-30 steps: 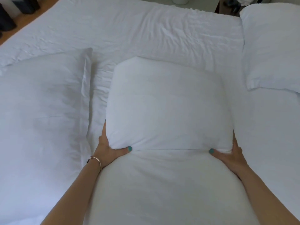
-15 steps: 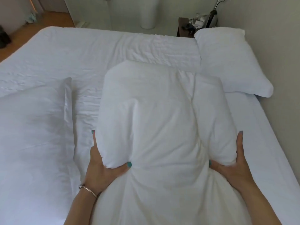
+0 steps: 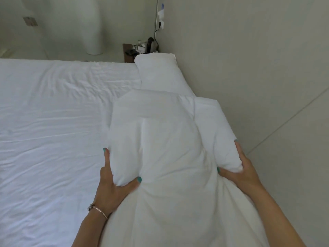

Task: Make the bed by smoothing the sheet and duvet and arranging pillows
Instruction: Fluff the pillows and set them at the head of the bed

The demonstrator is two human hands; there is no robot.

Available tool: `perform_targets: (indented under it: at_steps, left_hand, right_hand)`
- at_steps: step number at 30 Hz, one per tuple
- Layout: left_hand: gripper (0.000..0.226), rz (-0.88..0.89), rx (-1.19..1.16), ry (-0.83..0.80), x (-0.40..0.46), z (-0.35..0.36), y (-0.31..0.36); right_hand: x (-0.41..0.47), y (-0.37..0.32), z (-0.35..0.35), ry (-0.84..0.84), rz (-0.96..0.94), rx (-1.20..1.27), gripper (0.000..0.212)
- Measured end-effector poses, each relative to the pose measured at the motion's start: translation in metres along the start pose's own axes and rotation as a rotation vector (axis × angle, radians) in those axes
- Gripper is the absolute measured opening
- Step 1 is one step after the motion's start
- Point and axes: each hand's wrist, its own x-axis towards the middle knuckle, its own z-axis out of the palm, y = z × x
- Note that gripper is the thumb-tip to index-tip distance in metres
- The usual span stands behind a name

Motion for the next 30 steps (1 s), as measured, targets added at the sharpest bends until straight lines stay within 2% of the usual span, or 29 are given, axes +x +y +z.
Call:
perform_targets:
  at_steps: [3,6,10,11,13,15,16,18,20,22,23,26,28,30]
  left_hand:
    - [0.131,-0.019,0.011,0.014,0.016,0.061,0.014]
    - [0.126,-0.062,0.056,0.04,0.025,0.121,0.005]
    - [0.123,-0.416,0.152,-0.005,0.026,0.167,-0.033]
    - [0.122,-0.473,0.153,-0.006,0.028,0.169,-0.04]
    - [0.12,-0.543,0.265,0.01,0.031,0.174,-0.035]
    - [0.113,-0.461,0.584,0.024,0.031,0.188,-0.017]
    - [0.105,-0.307,0.742,0.044,0.029,0.2,-0.007]
    - [0.082,0.065,0.809,0.096,0.028,0.227,0.01]
    - [0.062,0.243,0.784,0.098,0.04,0.253,0.025]
    - [0.066,0.25,0.888,0.046,0.059,0.274,0.034]
    - [0.07,0.221,0.986,0.017,0.065,0.281,0.033]
    - [0.074,0.096,1.208,-0.102,0.065,0.291,0.005]
    - [0.075,0.089,1.239,-0.118,0.057,0.289,-0.006]
    - [0.075,0.104,1.27,-0.147,0.05,0.285,-0.008]
  right_hand:
    - [0.036,0.032,-0.045,0.012,0.014,-0.051,0.112]
    - [0.078,0.086,-0.067,0.085,0.095,-0.204,0.113]
    - [0.103,0.164,-0.047,-0.098,0.302,-0.392,0.104]
    - [0.1,0.176,-0.036,-0.106,0.313,-0.413,0.098]
    - [0.091,0.189,-0.02,-0.013,0.281,-0.423,0.089]
    - [0.083,0.191,-0.013,0.078,0.27,-0.449,0.081]
    - [0.08,0.191,-0.01,0.118,0.259,-0.484,0.077]
    - [0.078,0.184,-0.008,0.232,0.175,-0.517,0.069]
    - [0.091,0.159,-0.007,0.325,0.042,-0.406,0.071]
    - [0.107,0.126,-0.005,0.284,-0.084,-0.264,0.073]
    - [0.115,0.117,-0.002,0.211,-0.142,-0.268,0.071]
    - [0.112,0.129,0.017,-0.121,-0.137,-0.63,0.06]
    - [0.099,0.154,0.026,-0.171,-0.082,-0.773,0.059]
    - [0.087,0.162,0.027,-0.176,-0.032,-0.76,0.057]
